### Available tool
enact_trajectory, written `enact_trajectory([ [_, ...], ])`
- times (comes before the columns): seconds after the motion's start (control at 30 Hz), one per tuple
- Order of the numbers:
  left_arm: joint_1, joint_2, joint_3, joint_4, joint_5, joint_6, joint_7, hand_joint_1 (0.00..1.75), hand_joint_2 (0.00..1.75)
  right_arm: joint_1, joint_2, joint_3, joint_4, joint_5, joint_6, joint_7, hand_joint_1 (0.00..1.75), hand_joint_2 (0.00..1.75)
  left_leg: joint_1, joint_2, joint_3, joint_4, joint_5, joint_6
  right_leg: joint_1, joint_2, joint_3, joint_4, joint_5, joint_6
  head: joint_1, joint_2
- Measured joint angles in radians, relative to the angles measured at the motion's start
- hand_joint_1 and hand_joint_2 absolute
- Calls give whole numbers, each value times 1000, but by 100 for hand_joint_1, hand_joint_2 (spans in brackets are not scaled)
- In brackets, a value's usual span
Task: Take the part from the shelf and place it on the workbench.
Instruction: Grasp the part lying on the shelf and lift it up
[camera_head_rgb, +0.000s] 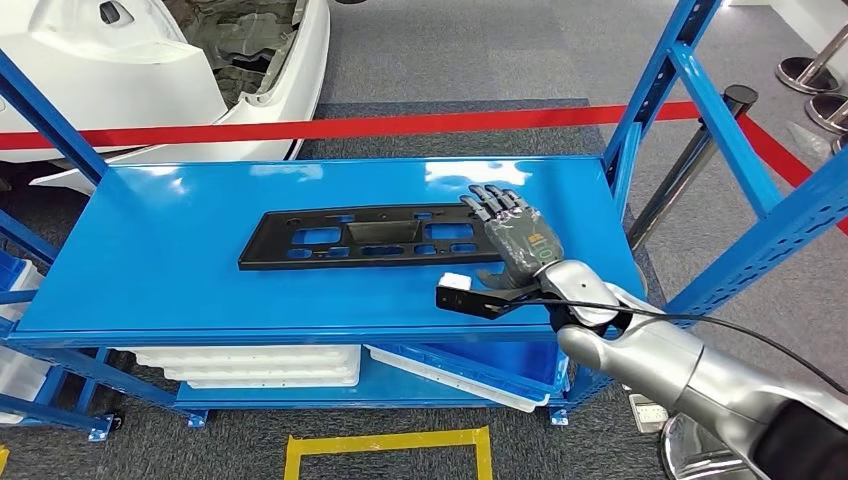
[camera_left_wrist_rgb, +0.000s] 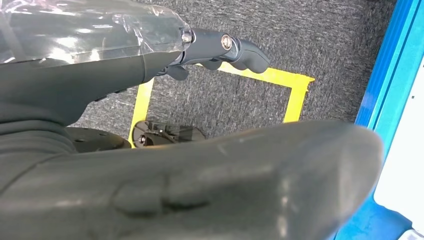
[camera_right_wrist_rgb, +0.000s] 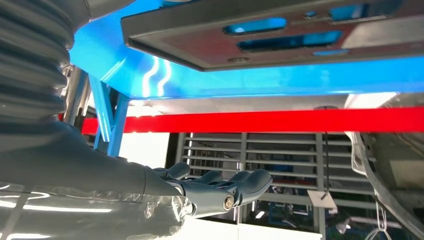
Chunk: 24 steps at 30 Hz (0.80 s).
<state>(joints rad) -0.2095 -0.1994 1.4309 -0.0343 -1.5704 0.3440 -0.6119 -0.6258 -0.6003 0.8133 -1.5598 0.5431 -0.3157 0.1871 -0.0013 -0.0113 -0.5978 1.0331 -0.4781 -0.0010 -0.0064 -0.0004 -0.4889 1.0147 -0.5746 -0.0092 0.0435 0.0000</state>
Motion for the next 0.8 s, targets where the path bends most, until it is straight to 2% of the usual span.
enact_trajectory([
  [0.33, -4, 0, 0, 0, 0, 7, 7, 0, 0, 13, 32, -1, 60, -60, -113, -63, 0, 175, 0, 0, 0, 0, 0, 0, 0, 0, 0, 0, 0, 0, 0, 0],
  [0.6, -5, 0, 0, 0, 0, 9, 8, 0, 0, 9, 75, -1, 146, -148, -121, -107, 0, 175, 0, 0, 0, 0, 0, 0, 0, 0, 0, 0, 0, 0, 0, 0],
  [0.8, -5, 0, 0, 0, 0, 9, 8, 0, 0, -1, 99, 0, 206, -166, -121, -123, 0, 175, 0, 0, 0, 0, 0, 0, 0, 0, 0, 0, 0, 0, 0, 0],
])
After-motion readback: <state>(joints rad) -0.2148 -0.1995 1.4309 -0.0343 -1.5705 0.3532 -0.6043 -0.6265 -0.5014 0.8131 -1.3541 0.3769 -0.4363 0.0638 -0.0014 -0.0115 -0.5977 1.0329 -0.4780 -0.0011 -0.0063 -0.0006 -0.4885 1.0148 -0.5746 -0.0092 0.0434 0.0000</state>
